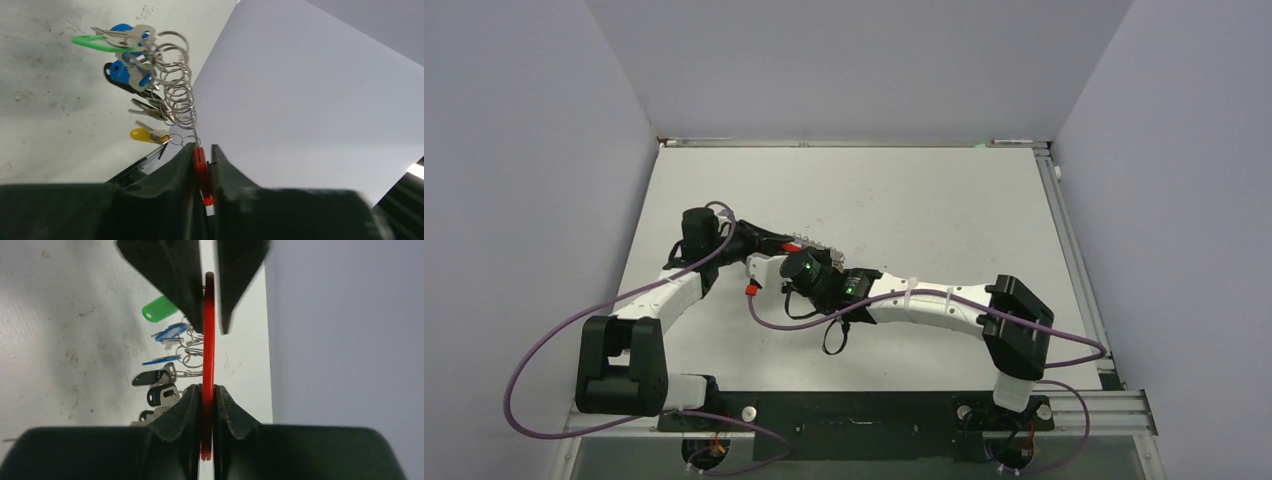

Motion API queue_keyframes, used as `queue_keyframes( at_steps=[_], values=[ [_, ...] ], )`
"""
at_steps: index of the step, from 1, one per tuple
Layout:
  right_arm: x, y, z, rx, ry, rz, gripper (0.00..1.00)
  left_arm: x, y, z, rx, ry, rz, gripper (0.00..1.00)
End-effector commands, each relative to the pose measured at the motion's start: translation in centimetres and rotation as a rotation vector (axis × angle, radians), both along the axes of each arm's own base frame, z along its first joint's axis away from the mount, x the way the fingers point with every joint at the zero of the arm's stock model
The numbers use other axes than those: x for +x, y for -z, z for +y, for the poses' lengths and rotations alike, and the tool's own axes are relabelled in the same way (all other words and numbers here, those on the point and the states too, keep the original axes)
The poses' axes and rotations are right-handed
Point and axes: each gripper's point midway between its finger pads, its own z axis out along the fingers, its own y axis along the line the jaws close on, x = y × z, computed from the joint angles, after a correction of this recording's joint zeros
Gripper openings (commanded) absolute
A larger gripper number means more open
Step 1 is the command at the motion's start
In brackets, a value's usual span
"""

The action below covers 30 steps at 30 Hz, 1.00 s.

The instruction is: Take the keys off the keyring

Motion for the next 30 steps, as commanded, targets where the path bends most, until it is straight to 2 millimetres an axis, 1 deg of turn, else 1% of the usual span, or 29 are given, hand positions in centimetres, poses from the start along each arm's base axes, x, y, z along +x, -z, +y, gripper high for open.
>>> queue_keyframes(
  at_steps=[1,2,3,4,5,8,9,10,13,15,16,18,20,22,24,27,30],
  values=[
    [0.6,-1.8,-0.5,0.081,0.013,0.029,0.06,0.3,-3.1,0.1,-0.021,-0.01,-0.133,0.29],
    [0.8,-2.2,-0.7,0.099,0.015,0.045,0.05,0.3,-3.2,0.2,-0.021,-0.013,-0.144,0.49],
    [1.2,-2.8,-1.0,0.124,0.02,0.066,0.05,0.4,-3.4,0.4,-0.018,-0.017,-0.157,0.72],
    [1.2,-3.2,-1.1,0.148,0.014,0.091,0.05,0.5,-3.5,0.6,-0.016,-0.021,-0.172,0.96],
    [1.8,-3.7,-1.6,0.181,0.02,0.119,0.05,0.7,-3.8,0.9,-0.015,-0.029,-0.188,0.97],
    [2.6,-5.3,-2.7,0.296,0.004,0.234,0.05,1.3,-4.6,1.9,-0.01,-0.043,-0.225,0.96],
    [2.8,-5.8,-3.2,0.332,-0.005,0.28,0.05,1.3,-5.0,1.9,-0.005,-0.032,-0.244,0.96],
    [3.0,-6.2,-3.6,0.366,-0.01,0.315,0.05,1.8,-5.3,3.0,0.004,-0.056,-0.256,0.96],
    [3.4,-7.6,-5.1,0.457,-0.017,0.395,0.05,2.3,-6.5,4.2,0.032,-0.056,-0.302,0.96],
    [3.8,-8.6,-6.0,0.524,-0.027,0.454,0.05,2.7,-7.3,5.1,0.114,-0.043,-0.381,0.96],
    [3.6,-9.3,-6.3,0.565,-0.051,0.496,0.05,3.0,-8.1,5.5,0.17,-0.035,-0.431,0.96],
    [4.0,-10.6,-7.3,0.636,-0.063,0.546,0.05,3.2,-7.8,6.4,0.271,-0.031,-0.449,0.96],
    [4.1,-11.8,-8.3,0.69,-0.087,0.591,0.05,3.5,-8.5,7.3,0.339,-0.044,-0.513,0.96],
    [3.7,-12.7,-9.0,0.728,-0.122,0.636,0.05,3.6,-9.2,7.8,0.384,-0.061,-0.574,0.96],
    [3.3,-13.4,-9.8,0.746,-0.146,0.667,0.05,3.4,-10.2,7.5,0.415,-0.024,-0.682,0.96],
    [2.8,-14.1,-10.6,0.75,-0.164,0.698,0.05,3.2,-10.8,7.4,0.458,0.009,-0.776,0.96],
    [1.8,-13.9,-11.0,0.725,-0.192,0.721,0.05,2.5,-12.1,6.8,0.474,0.076,-0.9,0.96]
  ],
)
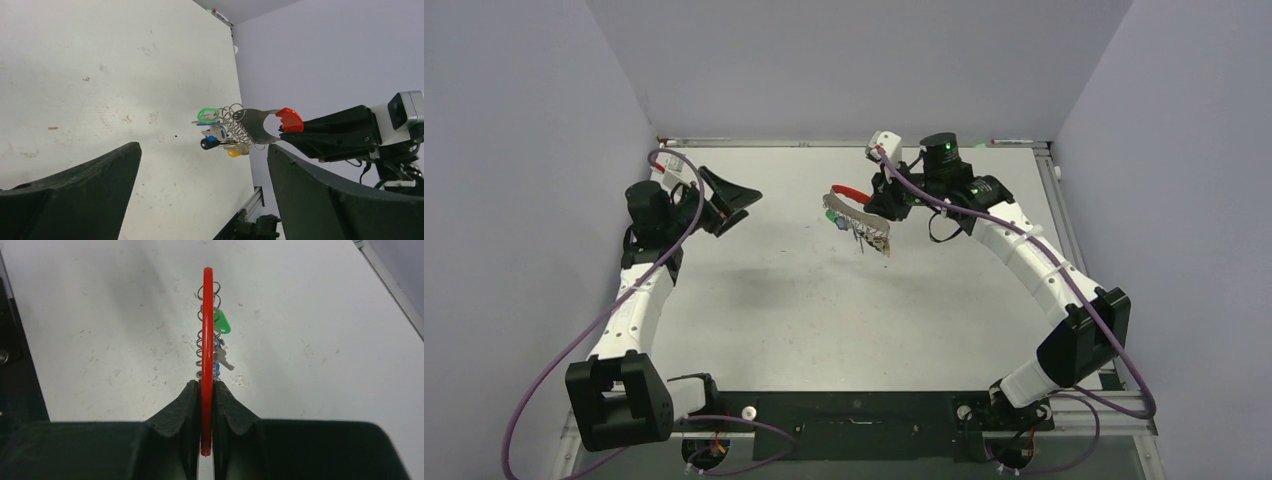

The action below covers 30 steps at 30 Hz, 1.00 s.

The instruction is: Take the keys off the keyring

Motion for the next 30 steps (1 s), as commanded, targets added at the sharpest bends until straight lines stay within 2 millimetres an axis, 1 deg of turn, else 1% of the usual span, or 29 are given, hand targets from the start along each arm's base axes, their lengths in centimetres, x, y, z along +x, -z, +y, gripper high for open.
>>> queue_keyframes(
  at_steps=[1,4,7,9,11,12,13,14,16,19,21,26,30],
  values=[
    [-3.6,-4.6,0.5,0.099,-0.153,-0.035,0.05,-0.9,-3.4,-0.9,0.145,0.147,-0.277,0.96],
    [-4.9,-3.9,0.4,0.092,-0.197,-0.006,0.05,-2.2,-4.2,-2.2,0.239,0.279,-0.402,0.96],
    [-6.3,-3.4,0.4,0.091,-0.26,0.023,0.06,-4.8,-4.9,-4.1,0.284,0.468,-0.556,0.96],
    [-7.4,-3.2,0.5,0.097,-0.31,0.042,0.06,-6.0,-4.8,-4.9,0.315,0.551,-0.614,0.96],
    [-8.3,-3.1,0.5,0.103,-0.354,0.062,0.06,-7.1,-4.2,-5.8,0.369,0.634,-0.67,0.96],
    [-8.8,-3.0,0.6,0.107,-0.374,0.069,0.06,-8.0,-3.9,-6.7,0.399,0.685,-0.7,0.96],
    [-9.2,-3.0,0.6,0.108,-0.391,0.074,0.06,-9.6,-2.9,-8.0,0.417,0.757,-0.692,0.96],
    [-9.6,-3.0,0.6,0.108,-0.407,0.078,0.06,-10.2,-2.8,-8.8,0.465,0.797,-0.745,0.96],
    [-10.2,-3.0,0.6,0.113,-0.429,0.083,0.06,-11.8,-1.8,-10.0,0.474,0.876,-0.744,0.99],
    [-11.3,-3.1,0.8,0.132,-0.467,0.083,0.05,-12.4,-1.3,-10.8,0.449,0.911,-0.761,0.82],
    [-11.7,-3.3,0.7,0.141,-0.481,0.083,0.05,-12.5,-1.3,-11.0,0.435,0.919,-0.775,0.72],
    [-12.8,-3.4,0.9,0.159,-0.528,0.091,0.05,-12.8,-1.8,-11.7,0.396,0.953,-0.811,0.59],
    [-13.6,-3.3,1.4,0.17,-0.571,0.111,0.05,-13.3,-2.1,-12.6,0.369,0.993,-0.837,0.55]
  ],
)
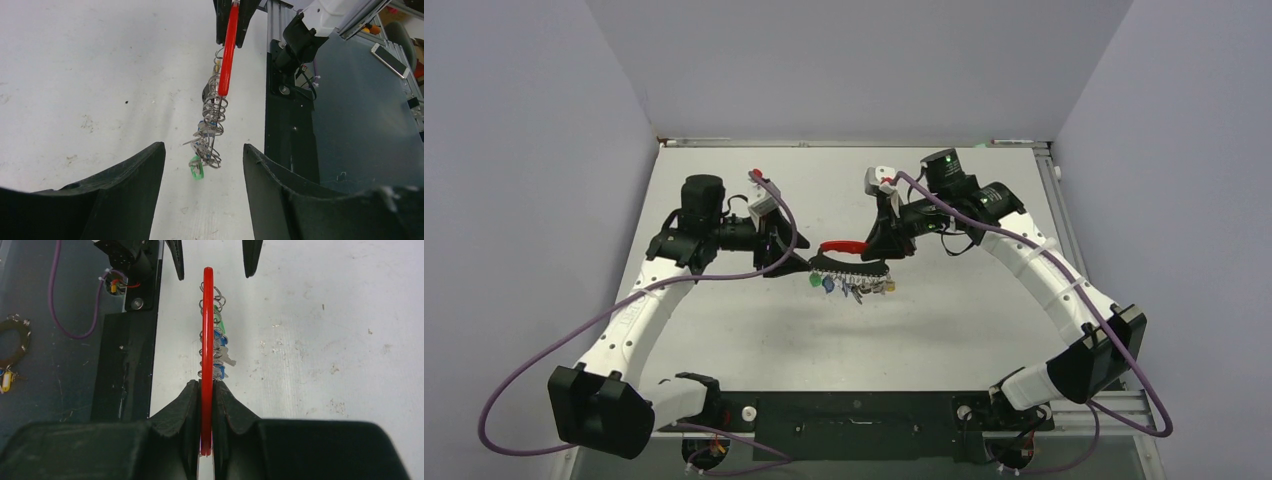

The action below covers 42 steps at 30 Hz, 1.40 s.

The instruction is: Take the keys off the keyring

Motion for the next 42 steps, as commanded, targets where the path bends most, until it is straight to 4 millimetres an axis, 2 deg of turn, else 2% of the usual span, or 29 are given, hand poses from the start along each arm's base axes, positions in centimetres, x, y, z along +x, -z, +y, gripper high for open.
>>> queue_keyframes(
  at_steps=[1,4,6,11,15,16,17,18,19,21,23,28,32,35,41,42],
  values=[
    [-2.2,-2.2,0.8,0.1,-0.127,-0.045,0.05,-0.8,-1.1,-1.2,-0.035,0.097,-0.059,0.54],
    [-2.7,-2.2,1.1,0.108,-0.152,-0.03,0.05,-1.2,-0.9,-2.0,-0.03,0.126,-0.062,0.5],
    [-2.8,-2.1,1.3,0.108,-0.159,-0.028,0.05,-1.5,-0.7,-2.5,-0.029,0.147,-0.054,0.44],
    [-2.9,-2.1,1.4,0.107,-0.165,-0.031,0.05,-2.3,-0.7,-3.1,-0.031,0.187,-0.039,0.25],
    [-2.7,-1.6,1.5,0.101,-0.155,-0.017,0.08,-2.6,-0.9,-3.1,-0.033,0.194,-0.021,0.0],
    [-2.6,-1.5,1.6,0.098,-0.146,-0.014,0.17,-2.6,-0.9,-3.1,-0.029,0.189,-0.016,0.0],
    [-2.5,-1.3,1.6,0.092,-0.137,-0.008,0.38,-2.6,-0.8,-3.1,-0.023,0.184,-0.009,0.0],
    [-2.3,-1.0,1.5,0.08,-0.125,-0.006,0.53,-2.6,-0.9,-3.0,-0.02,0.182,-0.007,0.0],
    [-2.3,-0.9,1.6,0.07,-0.118,-0.004,0.62,-2.6,-0.9,-3.0,-0.018,0.182,-0.003,0.0],
    [-2.2,-0.4,1.9,0.044,-0.105,-0.013,0.77,-2.7,-0.8,-2.9,-0.012,0.179,-0.001,0.0],
    [-2.5,-0.1,2.4,0.02,-0.108,-0.026,0.79,-2.6,-0.6,-2.9,-0.009,0.174,0.006,0.0],
    [-3.2,0.9,4.0,-0.015,-0.128,-0.018,0.76,-2.8,-0.8,-3.0,-0.021,0.183,0.014,0.0],
    [-3.3,1.9,5.0,-0.026,-0.143,0.04,0.69,-3.0,-1.1,-3.0,-0.031,0.192,0.013,0.0],
    [-2.9,2.5,5.5,-0.031,-0.136,0.079,0.53,-3.1,-1.0,-3.0,-0.031,0.191,0.021,0.0],
    [-2.3,2.3,5.8,-0.018,-0.11,0.109,0.08,-2.6,-1.1,-2.8,-0.04,0.156,0.059,0.0],
    [-2.1,2.0,5.7,-0.013,-0.102,0.112,0.06,-2.2,-1.4,-2.6,-0.049,0.136,0.067,0.13]
  ],
)
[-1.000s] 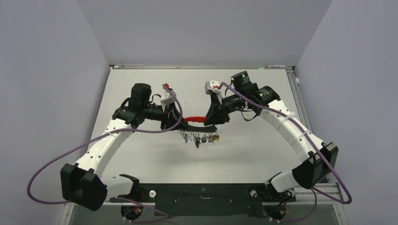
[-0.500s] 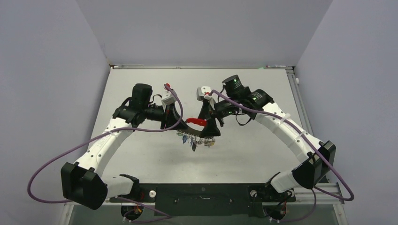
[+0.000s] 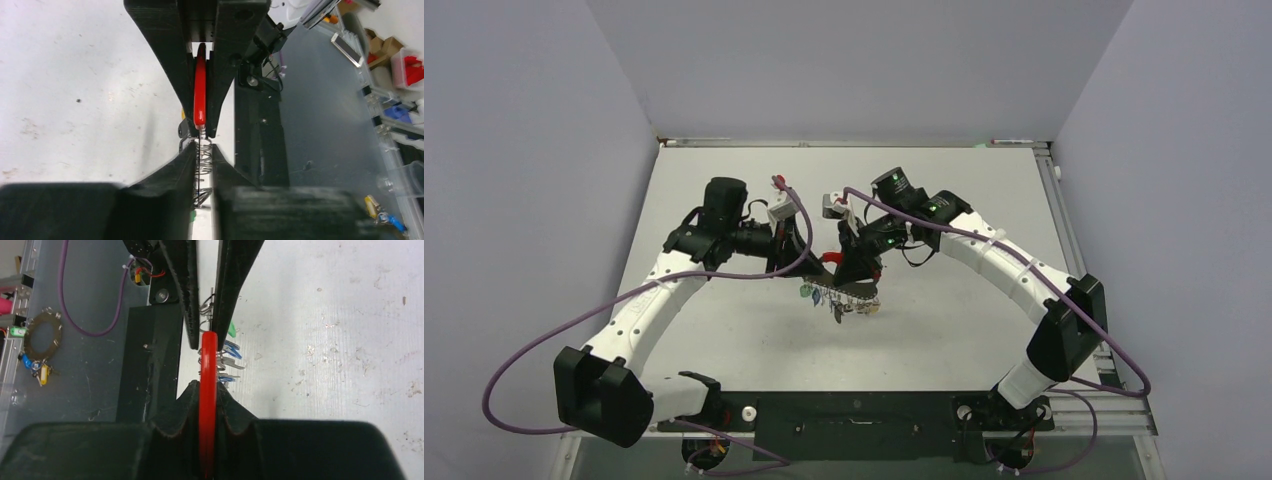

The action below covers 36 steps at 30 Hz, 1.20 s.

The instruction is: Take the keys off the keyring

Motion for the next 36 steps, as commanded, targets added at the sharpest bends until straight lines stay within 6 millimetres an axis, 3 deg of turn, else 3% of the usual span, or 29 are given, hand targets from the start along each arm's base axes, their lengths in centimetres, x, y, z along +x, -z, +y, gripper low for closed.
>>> queue_keyframes(
  at_steps=[1,3,7,17,28,31,36],
  values=[
    [1.1,-3.0,0.6,0.089,0.02,-0.04,0.05,1.0,-3.1,0.4,-0.078,-0.028,-0.035,0.32],
    [1.5,-3.6,0.2,0.098,0.038,-0.041,0.05,2.0,-3.8,1.6,-0.09,-0.08,-0.031,0.57],
    [2.0,-4.4,-0.5,0.099,0.078,-0.049,0.05,3.1,-4.2,3.7,-0.103,-0.161,-0.053,0.67],
    [1.3,-5.3,-0.9,0.106,0.071,-0.05,0.05,3.5,0.2,4.2,-0.1,-0.153,-0.096,0.67],
    [0.3,-6.2,-0.7,0.116,0.021,-0.076,0.05,3.4,2.1,2.7,-0.147,-0.058,-0.183,0.66],
    [0.1,-6.2,-0.5,0.115,0.01,-0.081,0.05,3.6,2.4,2.4,-0.155,-0.048,-0.199,0.62],
    [-0.4,-6.5,-0.3,0.119,-0.012,-0.088,0.05,3.4,2.7,1.8,-0.166,-0.023,-0.212,0.46]
  ],
)
